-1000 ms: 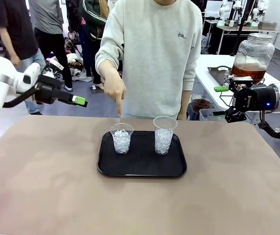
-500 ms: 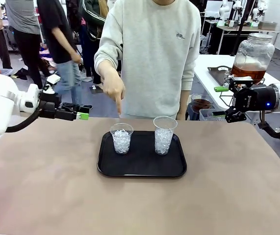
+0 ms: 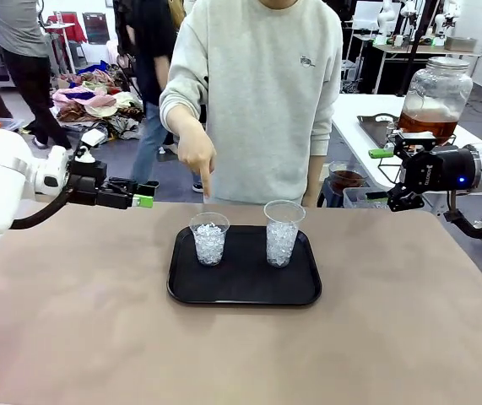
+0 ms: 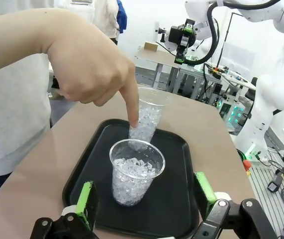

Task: Pour the drink into the iced cup.
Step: Pick up the iced cup indicated by the human and present it to them.

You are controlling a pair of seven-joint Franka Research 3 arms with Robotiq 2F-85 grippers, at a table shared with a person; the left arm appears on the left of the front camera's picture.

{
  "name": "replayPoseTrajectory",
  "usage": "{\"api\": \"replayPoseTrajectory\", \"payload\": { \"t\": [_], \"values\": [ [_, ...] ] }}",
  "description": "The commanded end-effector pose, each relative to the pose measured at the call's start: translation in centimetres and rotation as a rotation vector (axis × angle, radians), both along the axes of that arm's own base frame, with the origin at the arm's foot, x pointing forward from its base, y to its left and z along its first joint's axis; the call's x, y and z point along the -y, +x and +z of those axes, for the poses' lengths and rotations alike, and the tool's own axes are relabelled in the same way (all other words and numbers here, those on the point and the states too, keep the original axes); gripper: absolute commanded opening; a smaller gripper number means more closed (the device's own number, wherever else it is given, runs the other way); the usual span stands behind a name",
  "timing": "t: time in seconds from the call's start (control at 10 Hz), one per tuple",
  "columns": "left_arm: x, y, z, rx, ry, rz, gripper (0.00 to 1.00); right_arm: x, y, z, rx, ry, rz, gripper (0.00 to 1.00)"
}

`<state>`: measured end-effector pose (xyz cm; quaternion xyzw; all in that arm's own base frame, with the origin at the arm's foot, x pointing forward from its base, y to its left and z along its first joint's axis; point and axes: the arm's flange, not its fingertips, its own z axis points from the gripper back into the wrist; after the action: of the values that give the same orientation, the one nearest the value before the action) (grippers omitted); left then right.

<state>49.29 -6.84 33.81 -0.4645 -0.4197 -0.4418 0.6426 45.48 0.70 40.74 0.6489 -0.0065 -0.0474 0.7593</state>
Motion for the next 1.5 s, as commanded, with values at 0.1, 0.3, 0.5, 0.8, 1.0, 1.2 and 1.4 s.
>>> {"api": "replayPoseTrajectory", "payload": {
  "t": [0.1,0.3,0.5,0.8,1.0,1.2,1.4],
  "values": [
    [0.0,0.0,0.0,0.0,0.0,0.0,1.0,0.0,0.0,0.2,0.003,0.002,0.0,1.0],
    [1.4,-0.5,-1.7,0.111,0.114,-0.012,1.0,0.0,0.0,0.2,0.003,0.002,0.0,1.0],
    [1.8,-0.7,-2.5,0.145,0.145,0.005,1.0,0.0,0.0,0.2,0.003,0.002,0.0,1.0],
    [2.3,-1.0,-3.9,0.181,0.159,0.023,1.0,0.0,0.0,0.2,0.003,0.002,0.0,1.0],
    [2.7,-1.2,-4.6,0.213,0.183,0.061,1.0,0.0,0.0,0.2,0.003,0.002,0.0,1.0],
    [3.1,-1.2,-5.0,0.213,0.185,0.059,1.0,0.0,0.0,0.2,0.003,0.002,0.0,1.0],
    [3.0,-1.2,-4.4,0.207,0.156,0.029,1.0,0.0,0.0,0.2,0.003,0.002,0.0,1.0]
  ]
}}
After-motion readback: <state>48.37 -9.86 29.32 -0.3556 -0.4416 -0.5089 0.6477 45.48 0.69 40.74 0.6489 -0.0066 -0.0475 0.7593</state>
